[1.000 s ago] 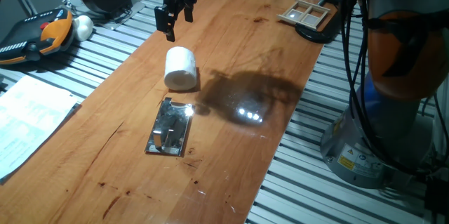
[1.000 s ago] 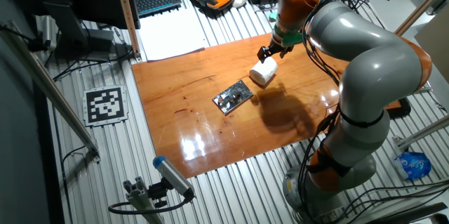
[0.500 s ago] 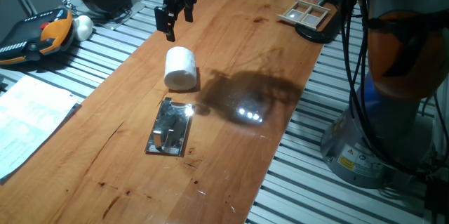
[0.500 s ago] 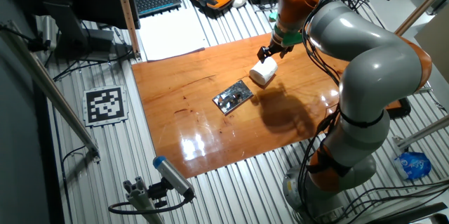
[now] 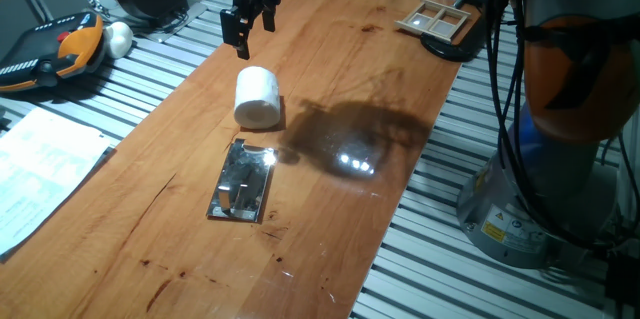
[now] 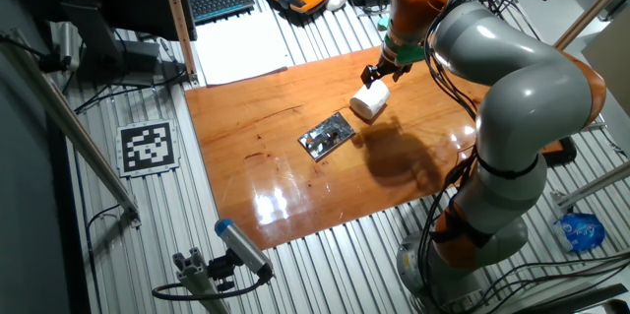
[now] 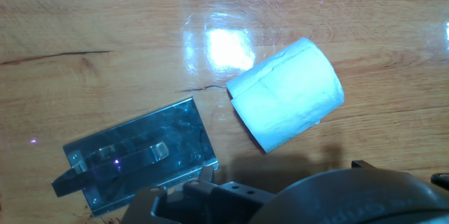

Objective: Put the toilet paper on its holder

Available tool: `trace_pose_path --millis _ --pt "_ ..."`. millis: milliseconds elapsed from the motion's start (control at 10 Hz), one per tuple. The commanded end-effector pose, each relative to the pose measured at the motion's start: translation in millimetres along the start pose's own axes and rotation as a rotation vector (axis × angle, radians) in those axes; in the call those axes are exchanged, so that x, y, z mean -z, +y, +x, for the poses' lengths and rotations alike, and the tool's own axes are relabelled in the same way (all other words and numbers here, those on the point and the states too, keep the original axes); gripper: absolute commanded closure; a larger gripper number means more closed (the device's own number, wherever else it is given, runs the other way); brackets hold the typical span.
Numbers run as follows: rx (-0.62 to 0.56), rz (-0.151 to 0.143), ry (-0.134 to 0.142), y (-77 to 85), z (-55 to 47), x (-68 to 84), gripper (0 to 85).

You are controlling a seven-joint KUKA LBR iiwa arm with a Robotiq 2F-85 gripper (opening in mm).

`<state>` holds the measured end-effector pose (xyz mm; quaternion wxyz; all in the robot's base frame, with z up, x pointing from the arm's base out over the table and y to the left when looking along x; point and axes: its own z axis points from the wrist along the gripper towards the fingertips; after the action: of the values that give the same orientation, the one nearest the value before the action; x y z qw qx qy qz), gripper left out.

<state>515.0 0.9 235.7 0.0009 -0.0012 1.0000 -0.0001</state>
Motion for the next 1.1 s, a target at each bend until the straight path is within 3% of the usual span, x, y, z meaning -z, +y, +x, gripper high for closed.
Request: trace_pose_path --millis 0,100,200,300,500,800,1000 --pt "-0.093 0.098 0.415 -0.2 0.1 0.0 34.0" --pt "-0.108 0.112 0.414 -0.2 0.1 0.0 34.0" --pt "0.03 0.067 0.422 -0.2 0.1 0.0 34.0" --pt "-0.043 0.087 0.419 -0.2 0.1 0.0 34.0" --pt "-0.128 0.086 0.407 -0.2 0.1 0.0 34.0" --pt "-0.117 0.091 0.402 -0.2 0.1 0.0 34.0" --pt "-0.141 0.1 0.379 -0.2 0.1 0.0 34.0"
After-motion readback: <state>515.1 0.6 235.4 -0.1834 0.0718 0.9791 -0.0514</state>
